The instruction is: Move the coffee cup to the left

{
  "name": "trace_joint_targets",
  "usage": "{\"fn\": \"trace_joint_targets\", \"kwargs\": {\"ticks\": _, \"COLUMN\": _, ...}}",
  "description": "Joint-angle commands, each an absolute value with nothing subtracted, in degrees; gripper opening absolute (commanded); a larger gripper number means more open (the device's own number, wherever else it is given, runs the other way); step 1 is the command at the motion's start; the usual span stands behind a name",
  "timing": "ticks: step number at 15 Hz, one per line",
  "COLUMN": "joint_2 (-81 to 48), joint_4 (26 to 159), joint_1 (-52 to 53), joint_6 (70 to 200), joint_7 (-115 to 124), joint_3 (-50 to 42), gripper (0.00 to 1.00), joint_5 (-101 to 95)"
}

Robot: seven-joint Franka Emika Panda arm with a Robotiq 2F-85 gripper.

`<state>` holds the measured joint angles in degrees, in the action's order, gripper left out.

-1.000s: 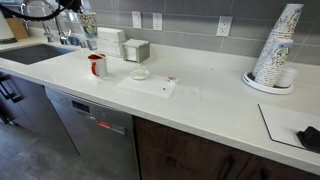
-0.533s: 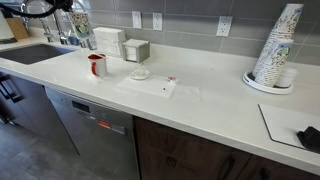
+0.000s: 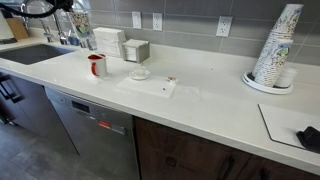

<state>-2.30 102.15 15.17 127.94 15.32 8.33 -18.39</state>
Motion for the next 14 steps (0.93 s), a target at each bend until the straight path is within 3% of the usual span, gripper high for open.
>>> {"fn": "trace_joint_targets", "kwargs": {"ticks": 1, "joint_2": -4.81, "joint_4": 99.16, "joint_1": 15.49, "joint_6": 128.66, "joint_7": 11.76, "joint_3": 11.12, "gripper": 0.01, "joint_5": -16.77}}
{"fn": "trace_joint_targets", "kwargs": {"ticks": 14, "joint_2": -13.42, "joint_4": 99.13, "joint_1": 20.22, "joint_6": 131.76, "joint_7": 12.77, "joint_3": 13.52, "gripper": 0.01, "joint_5": -18.3}}
